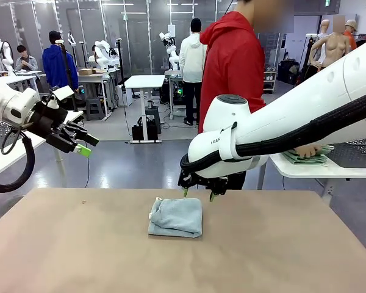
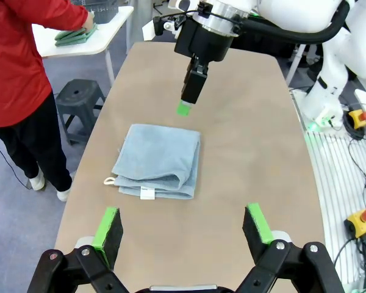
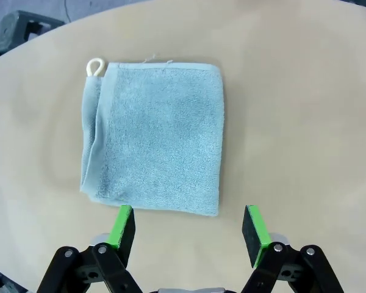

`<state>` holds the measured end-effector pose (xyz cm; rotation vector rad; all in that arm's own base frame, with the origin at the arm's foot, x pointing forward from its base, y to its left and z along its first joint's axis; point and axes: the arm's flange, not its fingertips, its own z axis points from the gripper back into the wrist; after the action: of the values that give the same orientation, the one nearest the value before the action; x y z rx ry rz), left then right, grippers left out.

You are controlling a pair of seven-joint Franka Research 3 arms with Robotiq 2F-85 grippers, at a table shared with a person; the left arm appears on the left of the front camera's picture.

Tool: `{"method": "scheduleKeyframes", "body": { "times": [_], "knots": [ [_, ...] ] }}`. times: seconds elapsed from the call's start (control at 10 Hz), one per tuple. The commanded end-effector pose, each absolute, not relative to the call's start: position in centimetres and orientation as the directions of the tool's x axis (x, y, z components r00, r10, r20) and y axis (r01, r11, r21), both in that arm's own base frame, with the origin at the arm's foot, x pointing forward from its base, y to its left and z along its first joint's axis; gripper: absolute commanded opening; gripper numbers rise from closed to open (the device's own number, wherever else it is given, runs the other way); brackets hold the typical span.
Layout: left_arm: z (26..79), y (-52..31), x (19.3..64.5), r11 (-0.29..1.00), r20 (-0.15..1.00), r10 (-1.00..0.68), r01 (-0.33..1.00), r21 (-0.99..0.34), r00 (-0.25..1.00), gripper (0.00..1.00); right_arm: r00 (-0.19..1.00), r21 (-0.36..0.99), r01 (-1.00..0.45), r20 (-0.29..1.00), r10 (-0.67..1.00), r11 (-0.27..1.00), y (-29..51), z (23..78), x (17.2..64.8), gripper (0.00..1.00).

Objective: Fold the towels and place them in the basket.
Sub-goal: When a person lays out a Towel with hook on the table, fold it in half twice, then place the folded Towel with hook on the right side of the table.

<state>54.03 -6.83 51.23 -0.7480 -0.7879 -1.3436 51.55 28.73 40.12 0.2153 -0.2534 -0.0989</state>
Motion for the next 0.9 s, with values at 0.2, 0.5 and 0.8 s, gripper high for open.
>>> {"method": "scheduleKeyframes", "body": {
  "times": [0.2, 0.5, 0.8],
  "knots": [
    [51.24, -6.9, 54.08, 0.09, 0.839, -0.542, 0.996, -0.012, 0.059, 1.0, 0.959, 0.216, 0.09, 0.244, -0.143, 0.972, 28.77, 40.19, 51.56, 0.89],
    [51.24, -6.9, 54.08, 0.09, 0.839, -0.542, 0.996, -0.012, 0.059, 1.0, 0.959, 0.216, 0.09, 0.244, -0.143, 0.972, 28.77, 40.19, 51.56, 0.89],
    [51.24, -6.9, 54.08, 0.09, 0.839, -0.542, 0.996, -0.012, 0.059, 1.0, 0.959, 0.216, 0.09, 0.244, -0.143, 0.972, 28.77, 40.19, 51.56, 0.89]
  ]
}}
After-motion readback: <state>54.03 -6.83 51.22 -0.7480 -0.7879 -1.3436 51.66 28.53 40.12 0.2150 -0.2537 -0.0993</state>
